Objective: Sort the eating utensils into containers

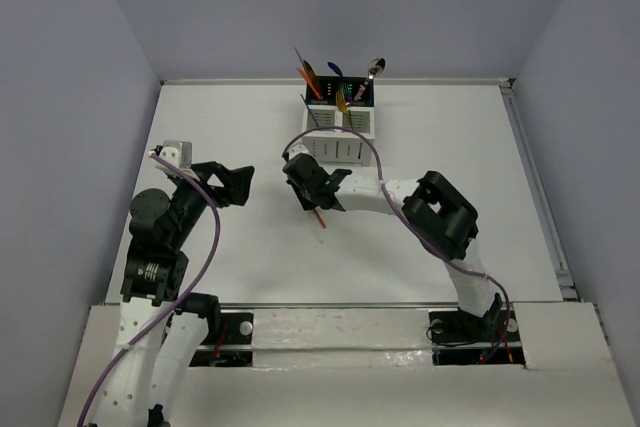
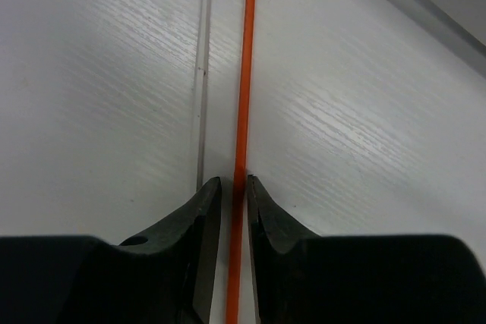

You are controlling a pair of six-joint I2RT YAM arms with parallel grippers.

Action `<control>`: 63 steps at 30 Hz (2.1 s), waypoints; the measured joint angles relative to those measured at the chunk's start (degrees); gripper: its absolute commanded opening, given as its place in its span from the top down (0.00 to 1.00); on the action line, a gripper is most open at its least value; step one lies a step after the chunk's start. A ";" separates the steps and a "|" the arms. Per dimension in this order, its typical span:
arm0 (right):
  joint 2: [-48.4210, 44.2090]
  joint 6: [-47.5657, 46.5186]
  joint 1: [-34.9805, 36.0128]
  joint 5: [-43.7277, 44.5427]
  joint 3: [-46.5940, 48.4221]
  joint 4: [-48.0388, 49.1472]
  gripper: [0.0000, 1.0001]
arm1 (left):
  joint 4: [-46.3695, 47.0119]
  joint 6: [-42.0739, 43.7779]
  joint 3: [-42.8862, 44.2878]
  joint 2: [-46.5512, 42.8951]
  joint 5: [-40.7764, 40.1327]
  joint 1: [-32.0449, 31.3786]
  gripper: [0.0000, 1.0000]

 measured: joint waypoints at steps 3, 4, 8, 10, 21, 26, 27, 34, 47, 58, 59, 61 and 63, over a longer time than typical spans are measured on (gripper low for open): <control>1.79 -0.72 0.00 0.07 2.89 -1.42 0.73 | 0.00 0.00 0.00 -0.15 0.02 0.00 0.01; 2.43 -0.85 0.00 0.07 4.00 -1.92 0.74 | 0.00 0.00 0.00 -0.24 0.02 0.00 0.01; 3.45 -1.33 0.00 -0.09 5.95 -3.32 0.84 | 0.00 0.00 0.00 -0.33 0.02 0.00 0.01; 3.45 -1.53 0.00 -0.28 6.14 -3.91 0.99 | 0.00 0.00 0.00 -0.35 0.02 0.00 0.01; 0.90 -5.51 0.00 1.05 4.50 -2.47 1.00 | 0.00 0.00 0.00 -0.74 0.02 0.00 0.01; -8.66 -9.75 -0.59 -0.20 0.33 6.58 1.00 | 0.00 0.00 0.00 -1.07 0.02 0.00 0.01; -10.38 -10.73 -0.85 -1.09 0.24 9.11 1.00 | 0.00 0.00 0.00 -1.07 0.00 0.00 0.01; -15.37 -13.31 -8.41 -7.78 2.97 26.18 1.00 | -0.02 0.00 0.00 -1.07 0.00 -0.17 0.01; 0.00 -16.83 -15.43 -13.77 17.14 34.51 1.00 | -0.04 0.02 0.00 -1.07 -0.02 -1.53 0.01; 3.26 -17.75 -16.72 -16.28 14.45 38.93 0.97 | -0.02 0.02 0.00 -1.03 -0.07 -2.03 0.01; 3.26 -18.01 -16.72 -16.33 13.53 38.97 0.96 | -0.02 0.02 0.00 -0.98 -0.07 -2.03 0.01; 3.26 -18.53 -16.72 -16.33 12.28 38.97 0.92 | -0.02 0.02 0.00 -0.94 -0.04 -2.03 0.01; 3.26 -19.19 -16.72 -16.33 11.67 38.99 0.81 | -0.02 0.02 0.00 -0.92 -0.04 -2.03 0.01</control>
